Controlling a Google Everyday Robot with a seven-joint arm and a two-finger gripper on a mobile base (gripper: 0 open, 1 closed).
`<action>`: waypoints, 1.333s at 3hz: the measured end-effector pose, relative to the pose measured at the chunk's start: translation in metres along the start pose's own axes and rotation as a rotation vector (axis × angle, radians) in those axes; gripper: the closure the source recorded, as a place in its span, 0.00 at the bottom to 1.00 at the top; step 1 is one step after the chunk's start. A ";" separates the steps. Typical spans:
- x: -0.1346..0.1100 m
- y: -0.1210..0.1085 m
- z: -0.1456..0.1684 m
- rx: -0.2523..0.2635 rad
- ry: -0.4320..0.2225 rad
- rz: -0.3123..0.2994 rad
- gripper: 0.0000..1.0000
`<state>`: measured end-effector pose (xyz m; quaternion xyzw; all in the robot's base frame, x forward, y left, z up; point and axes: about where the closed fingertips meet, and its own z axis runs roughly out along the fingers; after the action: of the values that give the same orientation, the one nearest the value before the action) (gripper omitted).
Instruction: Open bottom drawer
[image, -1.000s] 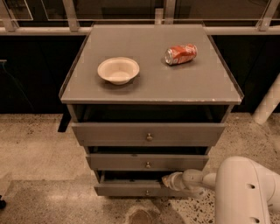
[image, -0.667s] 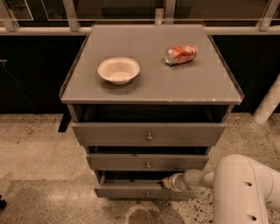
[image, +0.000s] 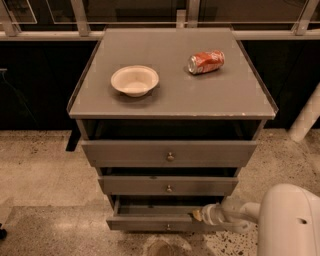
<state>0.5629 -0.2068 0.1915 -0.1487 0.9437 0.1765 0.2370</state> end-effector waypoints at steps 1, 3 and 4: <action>0.008 0.002 -0.007 -0.030 0.008 0.027 1.00; 0.010 0.002 -0.004 -0.049 0.012 0.032 1.00; 0.023 -0.004 0.001 -0.072 0.041 0.062 1.00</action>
Offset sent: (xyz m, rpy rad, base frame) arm -0.0103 -0.0027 0.0013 0.0327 0.0239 -0.0052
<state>0.5448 -0.2143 0.1783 -0.1313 0.9456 0.2144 0.2067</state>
